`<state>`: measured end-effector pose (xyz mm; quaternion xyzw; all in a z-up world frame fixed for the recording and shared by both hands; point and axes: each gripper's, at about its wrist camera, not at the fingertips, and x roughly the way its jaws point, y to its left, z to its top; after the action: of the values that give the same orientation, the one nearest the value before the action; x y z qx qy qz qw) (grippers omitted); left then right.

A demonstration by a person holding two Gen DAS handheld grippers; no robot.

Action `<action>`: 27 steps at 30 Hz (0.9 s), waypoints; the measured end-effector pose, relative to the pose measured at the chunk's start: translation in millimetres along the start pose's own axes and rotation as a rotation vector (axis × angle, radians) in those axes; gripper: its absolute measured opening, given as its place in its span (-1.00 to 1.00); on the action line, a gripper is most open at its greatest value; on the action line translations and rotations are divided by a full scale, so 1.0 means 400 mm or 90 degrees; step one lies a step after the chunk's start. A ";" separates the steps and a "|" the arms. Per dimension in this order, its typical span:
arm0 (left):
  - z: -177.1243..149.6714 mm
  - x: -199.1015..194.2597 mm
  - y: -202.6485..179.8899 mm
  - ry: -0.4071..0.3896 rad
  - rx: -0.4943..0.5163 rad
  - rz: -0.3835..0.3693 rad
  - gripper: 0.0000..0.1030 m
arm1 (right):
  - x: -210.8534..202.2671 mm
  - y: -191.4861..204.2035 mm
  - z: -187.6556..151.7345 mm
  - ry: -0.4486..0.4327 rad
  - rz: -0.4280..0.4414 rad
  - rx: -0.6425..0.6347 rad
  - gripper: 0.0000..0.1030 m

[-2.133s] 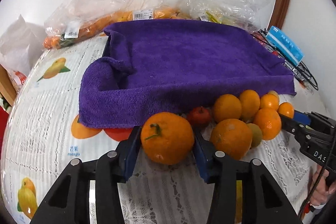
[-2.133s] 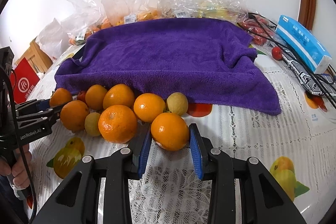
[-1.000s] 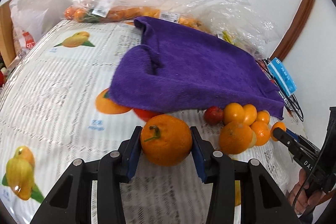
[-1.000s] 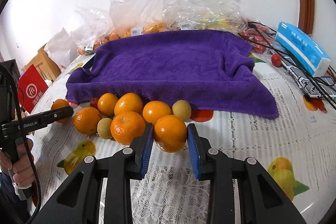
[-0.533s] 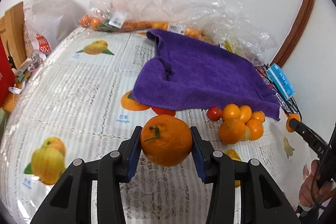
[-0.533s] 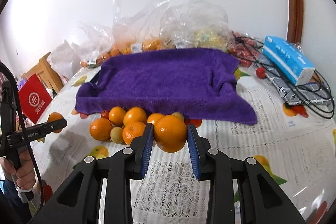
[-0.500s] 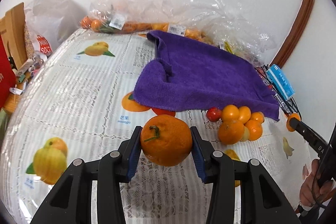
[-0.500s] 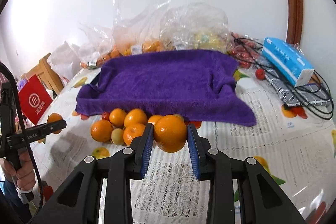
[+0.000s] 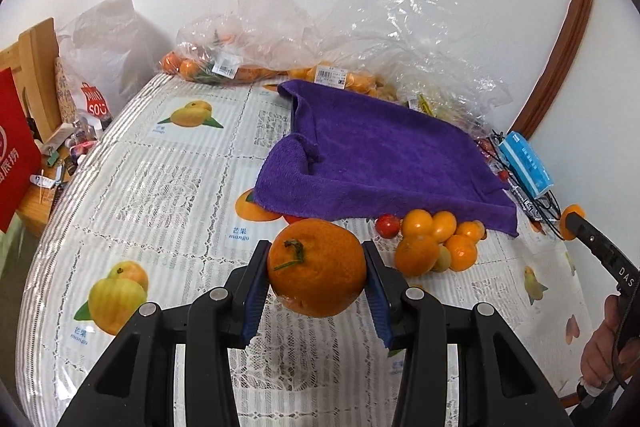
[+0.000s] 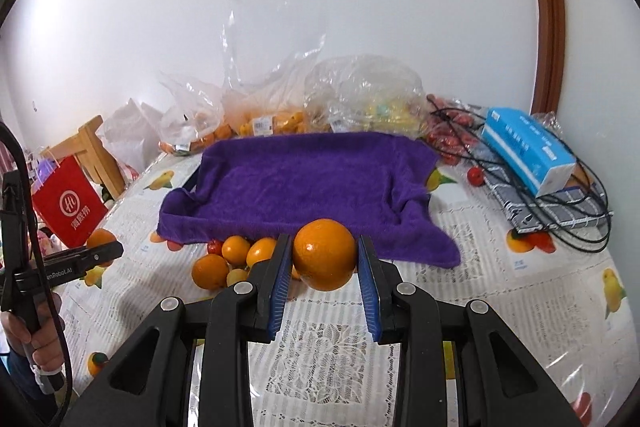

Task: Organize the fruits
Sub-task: 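Carry both oranges over the purple towel and open the right tool while the left tool lowers its orange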

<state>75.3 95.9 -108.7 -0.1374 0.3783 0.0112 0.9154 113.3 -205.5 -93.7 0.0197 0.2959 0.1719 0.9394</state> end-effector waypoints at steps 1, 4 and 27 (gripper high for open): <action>0.001 -0.007 -0.003 -0.003 -0.001 -0.001 -0.19 | -0.007 0.001 0.003 -0.004 -0.002 -0.001 -0.37; 0.009 -0.026 -0.007 -0.011 -0.004 -0.005 -0.19 | -0.028 0.002 0.015 -0.015 -0.003 -0.001 -0.37; 0.097 -0.078 -0.121 -0.063 0.027 -0.025 -0.19 | -0.098 0.001 0.076 -0.061 0.004 0.022 -0.37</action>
<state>85.7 62.1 -49.0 -0.1249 0.3299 -0.0078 0.9357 100.2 -216.4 -47.0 0.0447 0.2530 0.1684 0.9516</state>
